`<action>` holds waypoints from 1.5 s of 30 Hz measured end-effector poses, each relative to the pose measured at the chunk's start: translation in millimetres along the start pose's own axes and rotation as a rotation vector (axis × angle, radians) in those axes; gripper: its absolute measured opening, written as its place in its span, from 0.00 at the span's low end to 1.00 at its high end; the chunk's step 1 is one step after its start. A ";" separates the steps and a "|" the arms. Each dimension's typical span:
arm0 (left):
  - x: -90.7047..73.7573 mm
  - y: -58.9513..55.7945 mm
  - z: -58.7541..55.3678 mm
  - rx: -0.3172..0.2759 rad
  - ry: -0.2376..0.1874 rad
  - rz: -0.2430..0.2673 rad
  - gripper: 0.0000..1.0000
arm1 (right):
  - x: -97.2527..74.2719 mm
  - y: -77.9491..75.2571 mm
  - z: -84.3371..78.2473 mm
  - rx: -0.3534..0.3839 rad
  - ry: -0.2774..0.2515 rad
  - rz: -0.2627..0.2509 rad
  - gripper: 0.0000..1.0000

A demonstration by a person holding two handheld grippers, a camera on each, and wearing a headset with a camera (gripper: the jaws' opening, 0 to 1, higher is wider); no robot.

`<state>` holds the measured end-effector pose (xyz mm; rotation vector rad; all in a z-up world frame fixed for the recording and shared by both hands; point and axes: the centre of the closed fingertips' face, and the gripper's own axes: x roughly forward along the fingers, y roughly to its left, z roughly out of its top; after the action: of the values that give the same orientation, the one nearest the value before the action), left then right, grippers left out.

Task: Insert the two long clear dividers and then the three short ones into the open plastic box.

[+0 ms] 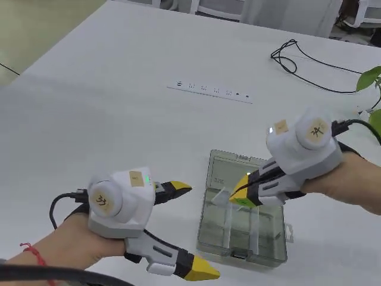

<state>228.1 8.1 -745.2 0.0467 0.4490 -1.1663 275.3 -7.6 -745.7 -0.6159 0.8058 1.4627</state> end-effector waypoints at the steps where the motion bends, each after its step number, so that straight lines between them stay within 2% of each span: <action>1: -0.3 0.1 -0.9 -0.005 0.002 0.000 1.00 | 1.3 -0.5 -1.2 0.004 0.001 0.002 0.03; 13: -0.6 0.3 -1.4 -0.016 -0.006 -0.001 1.00 | 11.9 -4.0 -7.7 0.021 0.008 0.010 0.03; 21: -0.3 0.9 -3.5 -0.030 -0.014 0.002 1.00 | 18.1 -3.8 -10.8 0.005 0.012 0.004 0.02; 28: 0.1 2.5 -4.4 -0.035 -0.019 0.005 0.99 | 30.5 -0.5 -10.3 -0.056 0.036 -0.007 0.02; 45: 0.9 4.5 -3.7 -0.050 -0.031 0.010 0.98 | 54.5 -3.1 -22.9 -0.052 0.092 0.005 0.02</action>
<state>231.2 10.1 -749.8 -0.0118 0.4499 -1.1443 272.7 7.7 -802.8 -0.7254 0.8433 1.4720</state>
